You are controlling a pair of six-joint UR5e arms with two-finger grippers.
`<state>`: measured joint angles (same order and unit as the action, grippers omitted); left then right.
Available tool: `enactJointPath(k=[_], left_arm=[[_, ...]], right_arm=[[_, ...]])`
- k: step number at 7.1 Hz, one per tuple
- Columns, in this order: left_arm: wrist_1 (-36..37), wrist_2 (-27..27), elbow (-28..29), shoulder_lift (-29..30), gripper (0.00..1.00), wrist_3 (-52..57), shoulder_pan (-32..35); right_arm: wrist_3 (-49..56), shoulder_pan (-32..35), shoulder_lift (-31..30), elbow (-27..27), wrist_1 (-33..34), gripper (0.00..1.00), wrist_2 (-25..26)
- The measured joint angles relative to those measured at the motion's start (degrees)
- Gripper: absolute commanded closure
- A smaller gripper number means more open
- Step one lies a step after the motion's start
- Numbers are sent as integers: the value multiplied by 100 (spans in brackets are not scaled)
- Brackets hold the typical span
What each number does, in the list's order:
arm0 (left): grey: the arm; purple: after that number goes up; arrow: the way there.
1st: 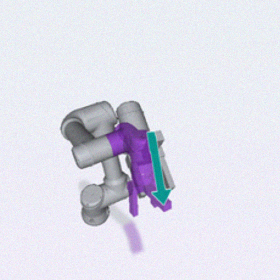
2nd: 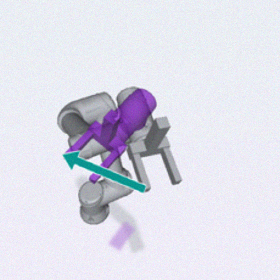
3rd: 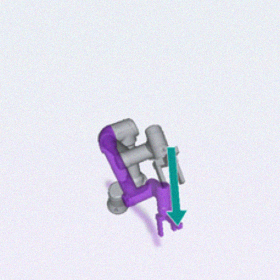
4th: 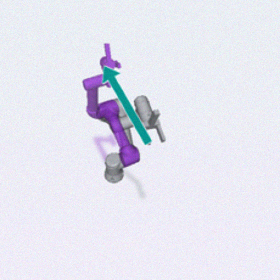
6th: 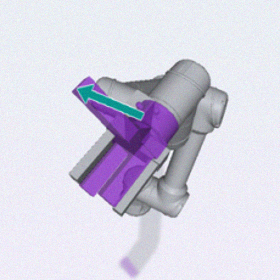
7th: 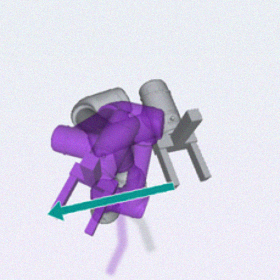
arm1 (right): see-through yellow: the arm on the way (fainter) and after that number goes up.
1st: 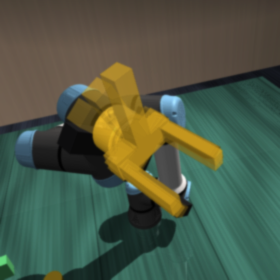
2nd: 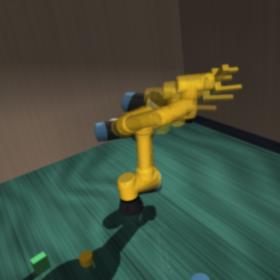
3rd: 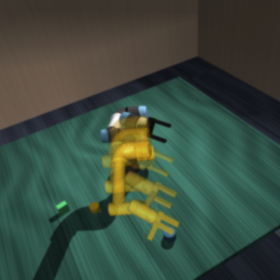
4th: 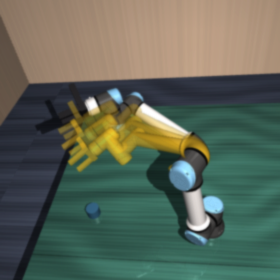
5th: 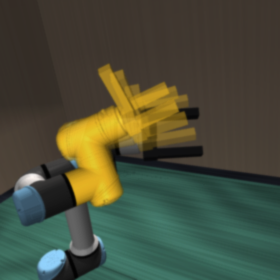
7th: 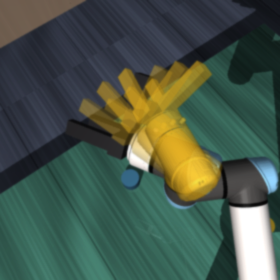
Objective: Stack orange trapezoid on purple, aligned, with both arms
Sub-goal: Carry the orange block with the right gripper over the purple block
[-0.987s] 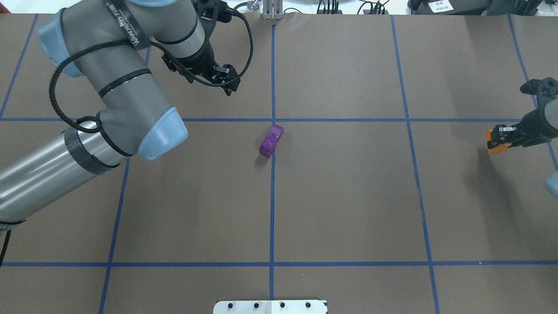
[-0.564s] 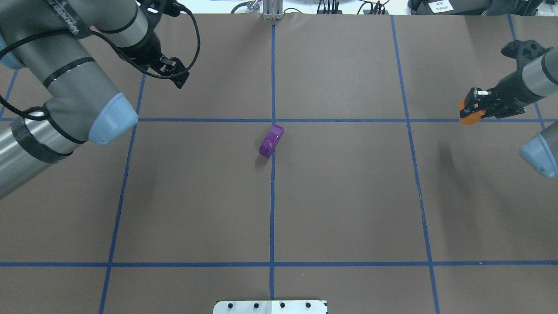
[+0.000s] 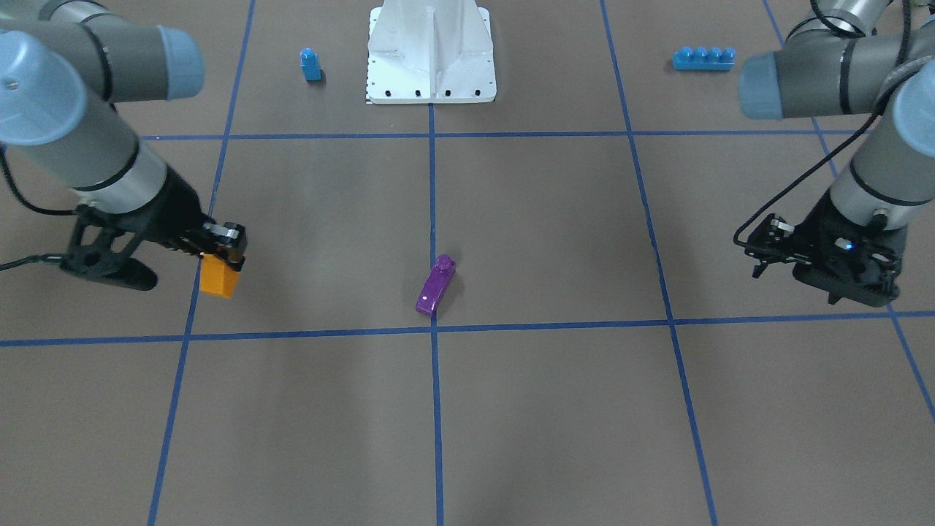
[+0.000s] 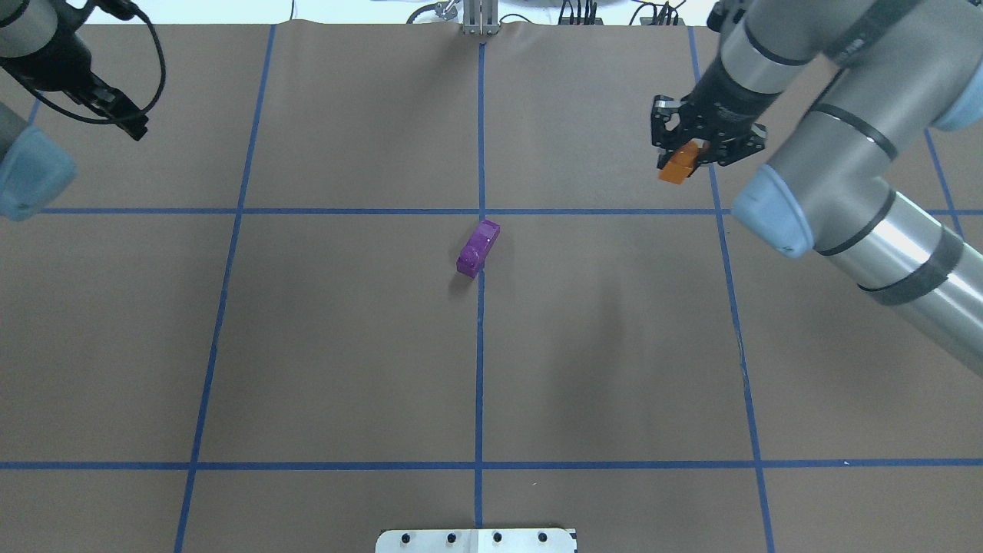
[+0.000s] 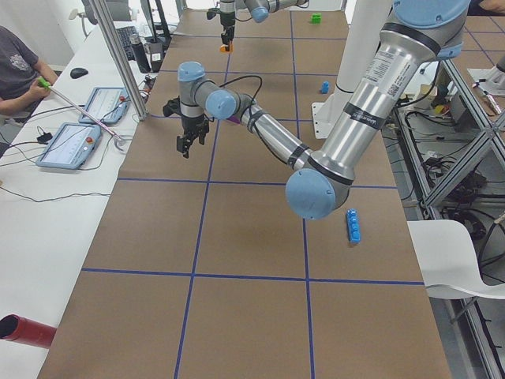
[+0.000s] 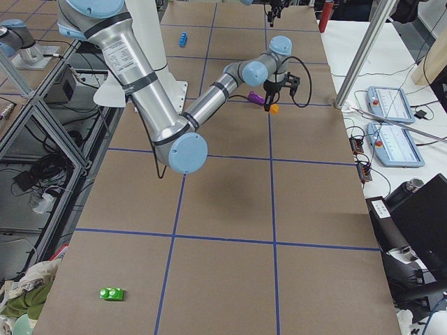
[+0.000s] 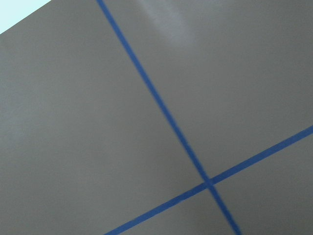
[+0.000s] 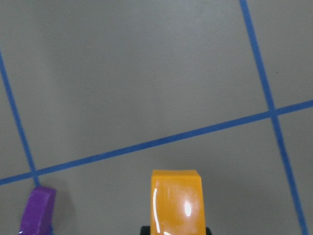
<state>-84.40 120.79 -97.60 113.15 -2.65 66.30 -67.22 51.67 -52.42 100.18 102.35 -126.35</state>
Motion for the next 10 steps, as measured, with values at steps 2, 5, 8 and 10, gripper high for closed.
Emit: enactJointPath(k=[2, 5, 8, 10], left_arm=[[-6, 210, 35, -469, 0, 803, 445], [-18, 241, 93, -733, 0, 1211, 648], [-24, 243, 114, -764, 0, 1273, 657], [-24, 238, 115, -763, 0, 1276, 657]], right_arm=[[-1053, -746, 1017, -367, 522, 100, 515], [-1848, -1470, 1923, -1590, 284, 100, 1069], [-2384, -1585, 2028, -2258, -394, 100, 1193], [-2878, -1644, 2032, -2452, -621, 100, 1200]])
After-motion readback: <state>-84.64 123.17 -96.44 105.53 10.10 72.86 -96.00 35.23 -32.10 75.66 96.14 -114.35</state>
